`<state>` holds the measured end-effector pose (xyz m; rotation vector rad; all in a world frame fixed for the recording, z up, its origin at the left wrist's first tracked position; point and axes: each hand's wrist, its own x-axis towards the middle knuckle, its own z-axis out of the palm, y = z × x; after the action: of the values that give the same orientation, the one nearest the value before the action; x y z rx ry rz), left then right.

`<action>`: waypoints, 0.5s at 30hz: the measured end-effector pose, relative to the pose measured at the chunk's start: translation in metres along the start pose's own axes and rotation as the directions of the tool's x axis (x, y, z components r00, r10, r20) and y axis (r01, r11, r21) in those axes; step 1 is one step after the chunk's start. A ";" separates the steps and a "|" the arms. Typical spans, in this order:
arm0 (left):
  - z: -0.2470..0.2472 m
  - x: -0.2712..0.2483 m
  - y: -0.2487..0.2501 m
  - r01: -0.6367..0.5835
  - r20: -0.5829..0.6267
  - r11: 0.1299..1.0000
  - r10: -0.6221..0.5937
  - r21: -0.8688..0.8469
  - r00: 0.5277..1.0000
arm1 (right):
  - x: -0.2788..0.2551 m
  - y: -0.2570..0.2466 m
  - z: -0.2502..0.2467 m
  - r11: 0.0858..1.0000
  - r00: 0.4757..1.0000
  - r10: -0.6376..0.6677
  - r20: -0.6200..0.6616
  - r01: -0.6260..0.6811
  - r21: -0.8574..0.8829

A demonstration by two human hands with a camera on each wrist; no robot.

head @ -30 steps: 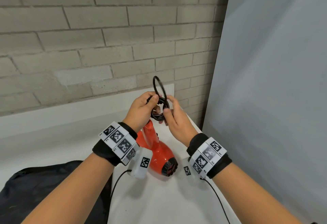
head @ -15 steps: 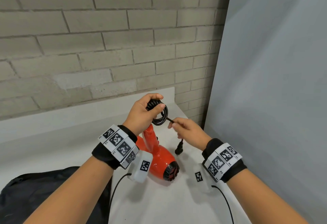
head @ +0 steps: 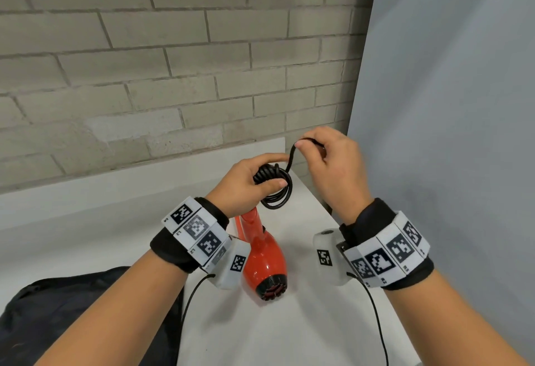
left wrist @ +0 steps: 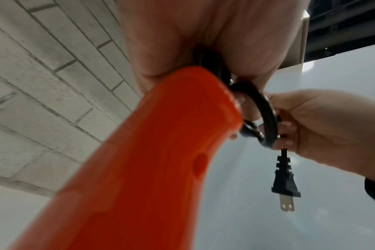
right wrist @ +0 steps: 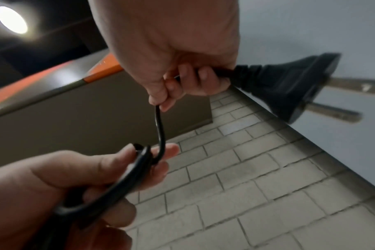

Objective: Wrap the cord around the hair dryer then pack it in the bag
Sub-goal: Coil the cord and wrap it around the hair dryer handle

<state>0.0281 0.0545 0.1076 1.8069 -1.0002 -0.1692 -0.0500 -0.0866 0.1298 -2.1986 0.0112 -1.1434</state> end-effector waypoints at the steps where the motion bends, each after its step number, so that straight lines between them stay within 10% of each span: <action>1: 0.001 0.000 0.001 -0.008 0.007 1.000 0.008 0.001 1.000 | 0.000 -0.002 -0.001 1.000 1.000 -0.025 0.014 0.025 0.018; 6: -0.002 0.005 -0.001 -0.007 -0.140 0.999 0.002 -0.037 0.990 | -0.004 0.011 -0.008 0.983 0.977 -0.030 0.210 -0.009 0.181; 15: -0.004 0.011 -0.010 0.036 -0.292 0.999 -0.034 0.001 0.956 | -0.030 0.057 0.000 0.935 0.837 0.353 0.417 -0.329 -0.130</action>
<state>0.0429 0.0516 0.1047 1.7933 -0.7595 0.0794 -0.0526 -0.1228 0.0765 -2.3336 0.2373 -0.4443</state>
